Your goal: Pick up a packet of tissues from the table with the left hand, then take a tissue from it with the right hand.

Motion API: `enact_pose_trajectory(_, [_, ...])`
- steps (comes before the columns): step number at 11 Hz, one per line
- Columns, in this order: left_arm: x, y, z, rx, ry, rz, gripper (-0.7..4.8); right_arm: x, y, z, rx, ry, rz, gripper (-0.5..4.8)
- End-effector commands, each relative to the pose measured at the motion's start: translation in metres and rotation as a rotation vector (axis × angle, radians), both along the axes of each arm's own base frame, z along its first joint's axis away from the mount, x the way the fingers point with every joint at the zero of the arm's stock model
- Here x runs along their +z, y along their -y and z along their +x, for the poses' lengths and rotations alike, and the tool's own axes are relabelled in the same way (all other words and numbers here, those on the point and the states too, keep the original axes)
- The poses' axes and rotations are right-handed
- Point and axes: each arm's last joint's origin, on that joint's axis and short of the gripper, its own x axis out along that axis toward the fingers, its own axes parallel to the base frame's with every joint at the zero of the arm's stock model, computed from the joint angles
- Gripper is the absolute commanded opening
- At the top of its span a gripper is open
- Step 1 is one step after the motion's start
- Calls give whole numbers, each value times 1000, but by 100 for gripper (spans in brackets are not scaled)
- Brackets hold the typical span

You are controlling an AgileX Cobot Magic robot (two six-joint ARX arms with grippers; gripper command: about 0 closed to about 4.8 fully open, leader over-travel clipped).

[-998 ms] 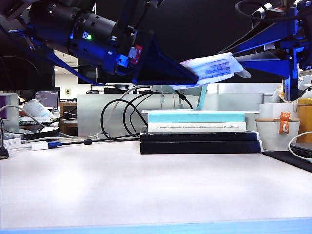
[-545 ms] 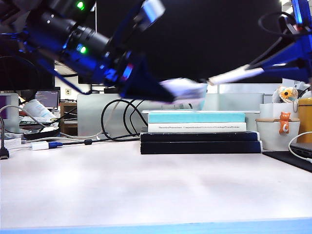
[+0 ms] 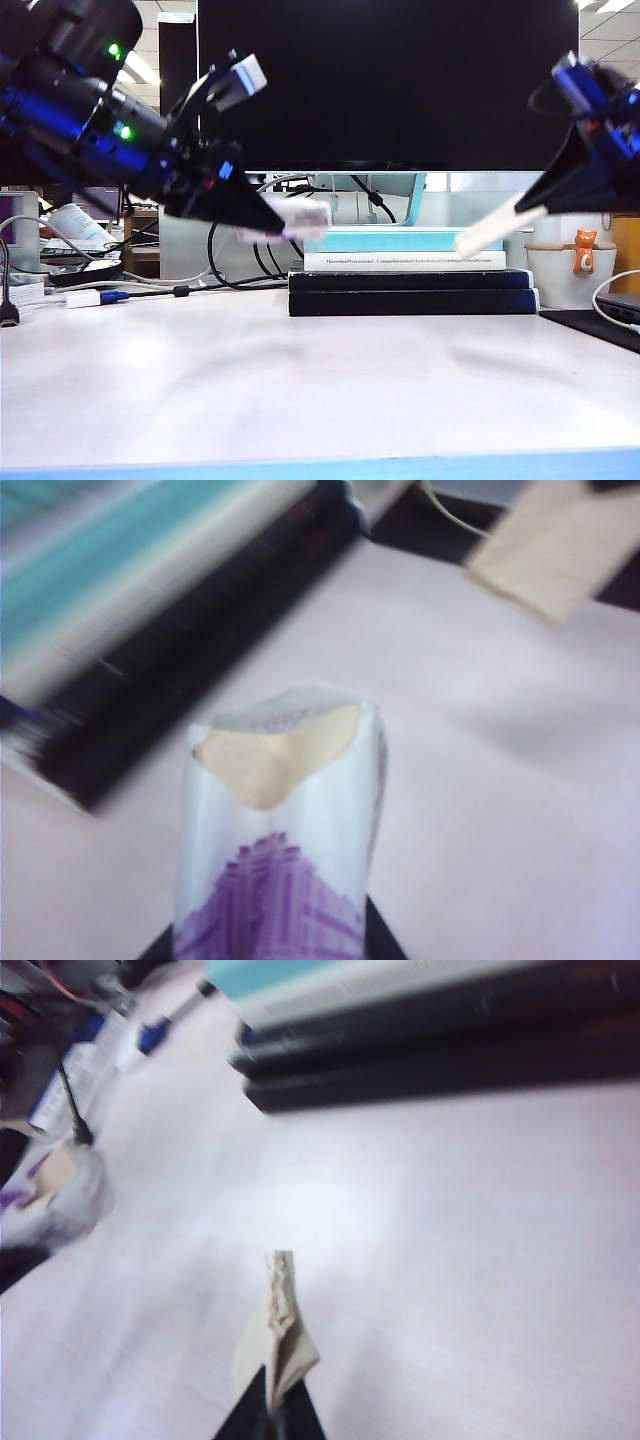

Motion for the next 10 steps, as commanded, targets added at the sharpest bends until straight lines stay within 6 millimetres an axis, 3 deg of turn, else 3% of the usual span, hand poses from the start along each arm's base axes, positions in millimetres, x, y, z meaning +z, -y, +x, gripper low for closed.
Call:
enact_pose_trajectory(1, [-34, -4, -10, 15, -92, 26, 176, -27, -8, 12, 17, -94, -26, -8])
enact_pose_trajectory(5, [-36, -5, -11, 27, -80, 30, 186, -40, -7, 15, -7, -127, -86, -8])
enact_pose_trajectory(6, [-36, -5, -11, 48, -83, 37, 305, -44, -6, 16, -40, -149, -119, 91])
enact_pose_trajectory(7, [-36, -6, -10, 88, -96, 33, 479, -45, -5, 16, -61, -149, -136, 337])
enact_pose_trajectory(8, [-35, -7, -9, 140, -100, 36, 479, -44, -5, 17, -69, -140, -141, 443])
enact_pose_trajectory(10, [-33, -7, -9, 153, -94, 28, 479, -42, -5, 17, -75, -133, -119, 463])
